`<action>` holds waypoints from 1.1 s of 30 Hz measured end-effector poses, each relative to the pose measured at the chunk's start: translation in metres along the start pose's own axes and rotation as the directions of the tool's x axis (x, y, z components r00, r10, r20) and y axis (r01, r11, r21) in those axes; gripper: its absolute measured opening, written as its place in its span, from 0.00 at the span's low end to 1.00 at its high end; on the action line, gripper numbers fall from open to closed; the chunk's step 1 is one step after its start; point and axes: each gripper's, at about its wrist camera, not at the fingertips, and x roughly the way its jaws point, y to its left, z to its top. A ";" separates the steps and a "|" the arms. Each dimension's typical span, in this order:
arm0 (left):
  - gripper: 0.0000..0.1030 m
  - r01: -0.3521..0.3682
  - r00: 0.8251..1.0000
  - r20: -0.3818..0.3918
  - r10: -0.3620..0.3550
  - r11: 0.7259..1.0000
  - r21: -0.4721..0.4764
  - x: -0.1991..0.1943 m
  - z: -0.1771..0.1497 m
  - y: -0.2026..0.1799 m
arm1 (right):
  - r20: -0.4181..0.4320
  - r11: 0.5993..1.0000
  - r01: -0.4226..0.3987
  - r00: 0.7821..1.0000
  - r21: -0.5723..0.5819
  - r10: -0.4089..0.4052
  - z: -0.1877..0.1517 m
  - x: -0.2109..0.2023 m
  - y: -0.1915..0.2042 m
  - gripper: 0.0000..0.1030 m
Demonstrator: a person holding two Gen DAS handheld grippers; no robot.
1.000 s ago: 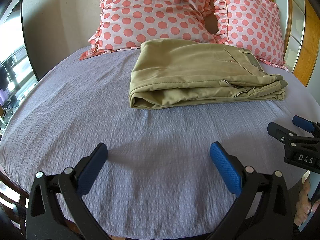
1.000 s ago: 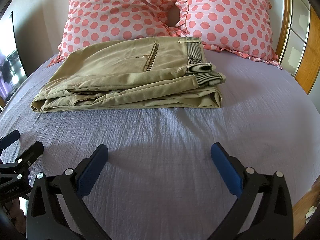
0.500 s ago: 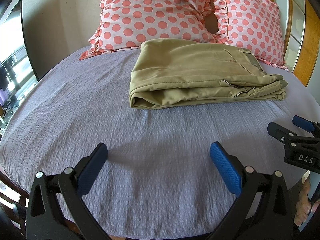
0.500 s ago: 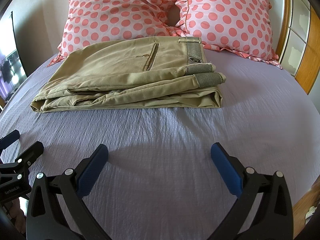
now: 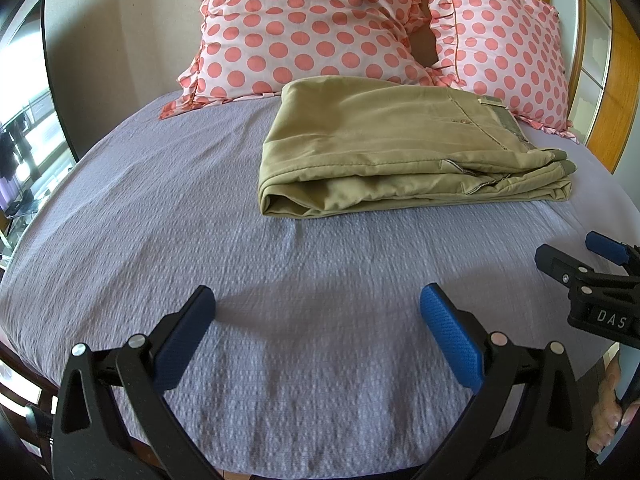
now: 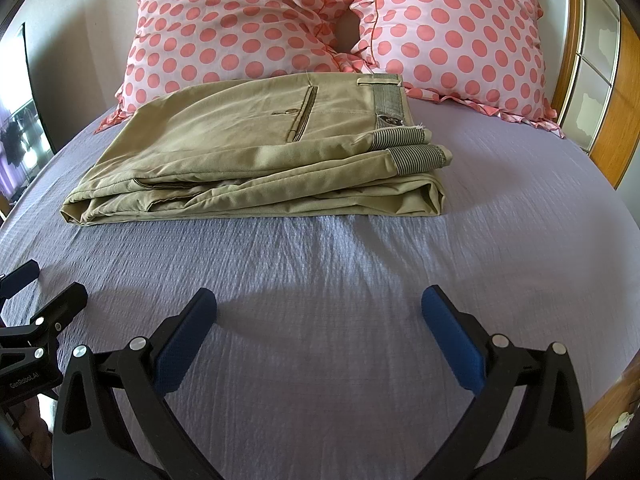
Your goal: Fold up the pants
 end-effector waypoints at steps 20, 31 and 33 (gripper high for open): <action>0.98 0.001 1.000 0.000 -0.001 1.000 0.001 0.000 0.000 0.001 | -0.001 1.000 -0.002 1.000 -0.002 0.002 0.000 -0.001 -0.001 0.99; 0.98 0.003 1.000 -0.025 -0.003 1.000 0.000 0.002 0.001 0.001 | -0.001 1.000 -0.002 1.000 -0.002 0.002 0.000 -0.001 0.000 0.99; 0.98 0.005 1.000 -0.028 -0.005 1.000 0.000 0.002 0.002 0.001 | 0.000 1.000 -0.002 1.000 -0.002 0.002 0.000 -0.001 0.000 0.99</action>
